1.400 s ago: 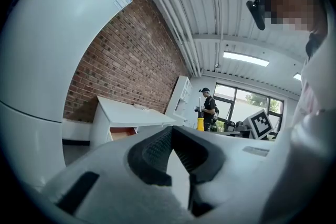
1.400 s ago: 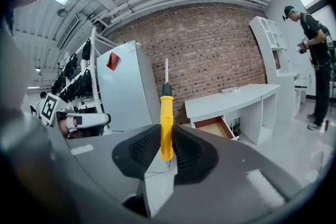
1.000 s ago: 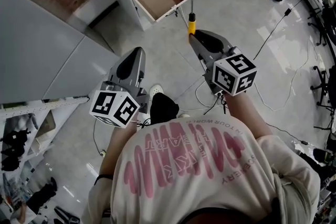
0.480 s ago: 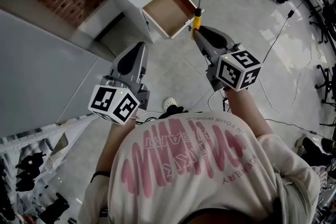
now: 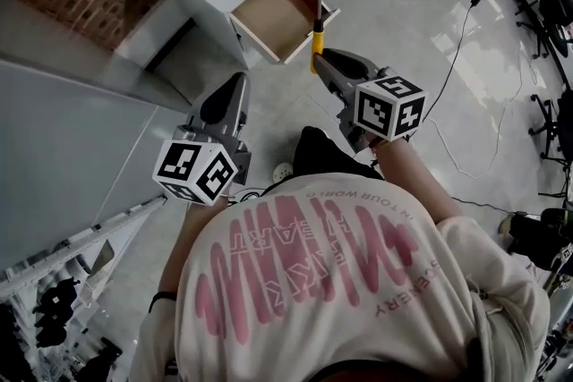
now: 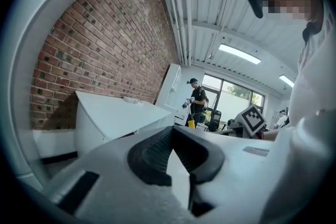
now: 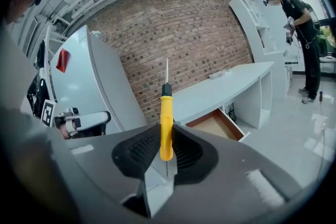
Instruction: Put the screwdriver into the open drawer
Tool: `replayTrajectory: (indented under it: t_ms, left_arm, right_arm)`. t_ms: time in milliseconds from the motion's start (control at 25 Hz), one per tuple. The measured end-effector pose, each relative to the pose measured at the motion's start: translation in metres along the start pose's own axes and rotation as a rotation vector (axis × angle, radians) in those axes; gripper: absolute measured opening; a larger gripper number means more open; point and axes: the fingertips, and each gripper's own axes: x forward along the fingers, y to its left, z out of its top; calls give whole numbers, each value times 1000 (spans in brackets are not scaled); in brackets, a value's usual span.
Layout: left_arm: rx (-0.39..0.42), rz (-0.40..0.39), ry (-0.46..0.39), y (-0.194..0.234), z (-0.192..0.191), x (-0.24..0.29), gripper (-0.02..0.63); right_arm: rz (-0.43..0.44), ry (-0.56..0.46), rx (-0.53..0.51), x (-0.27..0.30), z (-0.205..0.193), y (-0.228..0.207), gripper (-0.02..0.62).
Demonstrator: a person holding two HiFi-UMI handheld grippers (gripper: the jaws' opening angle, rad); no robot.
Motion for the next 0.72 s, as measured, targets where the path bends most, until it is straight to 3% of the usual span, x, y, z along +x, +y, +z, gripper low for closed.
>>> replayTrajectory:
  t_ms: [160,360,520,720]
  left_arm:
    - [32,11,15,16,-29,23,2]
    - [-29,27,76,37,-69,63,2]
    - [-35,54,127,56,-69,98,2]
    - [-123,127,170,91,-87,154,2]
  right_arm:
    - [-10,79,34,27,-30,-31,83]
    - [-12,193,91,63,-72,-86,83]
    - [3,287,146,96,-73,-121,83]
    - [62,423,134,147,-85,-167,83]
